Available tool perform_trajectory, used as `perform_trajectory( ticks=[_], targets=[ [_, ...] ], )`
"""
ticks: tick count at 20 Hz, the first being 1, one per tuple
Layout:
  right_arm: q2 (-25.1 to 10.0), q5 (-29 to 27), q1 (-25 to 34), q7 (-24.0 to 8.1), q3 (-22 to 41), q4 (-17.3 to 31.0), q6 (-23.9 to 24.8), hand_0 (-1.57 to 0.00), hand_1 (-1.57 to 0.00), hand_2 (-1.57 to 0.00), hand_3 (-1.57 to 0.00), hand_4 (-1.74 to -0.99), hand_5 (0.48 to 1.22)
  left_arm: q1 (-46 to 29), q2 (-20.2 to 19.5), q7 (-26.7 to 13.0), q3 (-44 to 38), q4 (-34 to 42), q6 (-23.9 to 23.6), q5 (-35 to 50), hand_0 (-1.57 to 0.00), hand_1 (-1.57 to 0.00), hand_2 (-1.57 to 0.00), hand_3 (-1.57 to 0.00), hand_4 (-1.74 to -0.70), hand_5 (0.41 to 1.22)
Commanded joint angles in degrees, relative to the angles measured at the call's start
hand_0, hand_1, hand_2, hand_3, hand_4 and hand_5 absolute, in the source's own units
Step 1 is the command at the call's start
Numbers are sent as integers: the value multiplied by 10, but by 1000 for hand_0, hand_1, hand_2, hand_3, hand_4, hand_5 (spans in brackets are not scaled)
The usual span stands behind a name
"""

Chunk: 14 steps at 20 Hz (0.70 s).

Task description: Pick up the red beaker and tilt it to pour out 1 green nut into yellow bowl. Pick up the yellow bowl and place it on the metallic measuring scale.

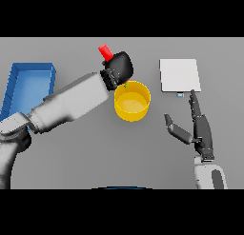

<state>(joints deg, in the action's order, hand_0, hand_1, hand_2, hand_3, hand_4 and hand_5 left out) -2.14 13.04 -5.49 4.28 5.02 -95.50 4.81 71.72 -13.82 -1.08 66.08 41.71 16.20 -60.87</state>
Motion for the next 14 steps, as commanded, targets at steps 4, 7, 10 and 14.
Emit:
perform_trajectory(
  ticks=[4, 7, 10, 14],
  targets=[
    [-5, 7, 2, 5, -2, 2, 5, 1, 1, 1, 1, -1216, 585, 37, 13, 29, 42, -23, 11, -20, -1571, -1571, -1571, -1568, -1735, 1221],
    [-5, 8, -4, 14, 2, -3, 2, 1, 1, 1, 1, -1206, 591, 47, 20, 43, 75, -37, -2, -35, -1571, -1571, -1571, -1570, -1735, 1221],
    [-3, 20, 0, 17, 4, 13, 11, 1, 1, 1, 1, -1210, 594, 68, 24, 54, 95, -50, -17, -42, -1571, -1571, -1571, -1570, -1734, 1221],
    [-4, 21, 4, 16, 4, 2, 12, 1, 1, 1, 1, -1209, 592, 122, 5, 80, 80, -56, -13, -18, -1571, -1571, -1571, -1571, -1729, 1221]
  ],
)
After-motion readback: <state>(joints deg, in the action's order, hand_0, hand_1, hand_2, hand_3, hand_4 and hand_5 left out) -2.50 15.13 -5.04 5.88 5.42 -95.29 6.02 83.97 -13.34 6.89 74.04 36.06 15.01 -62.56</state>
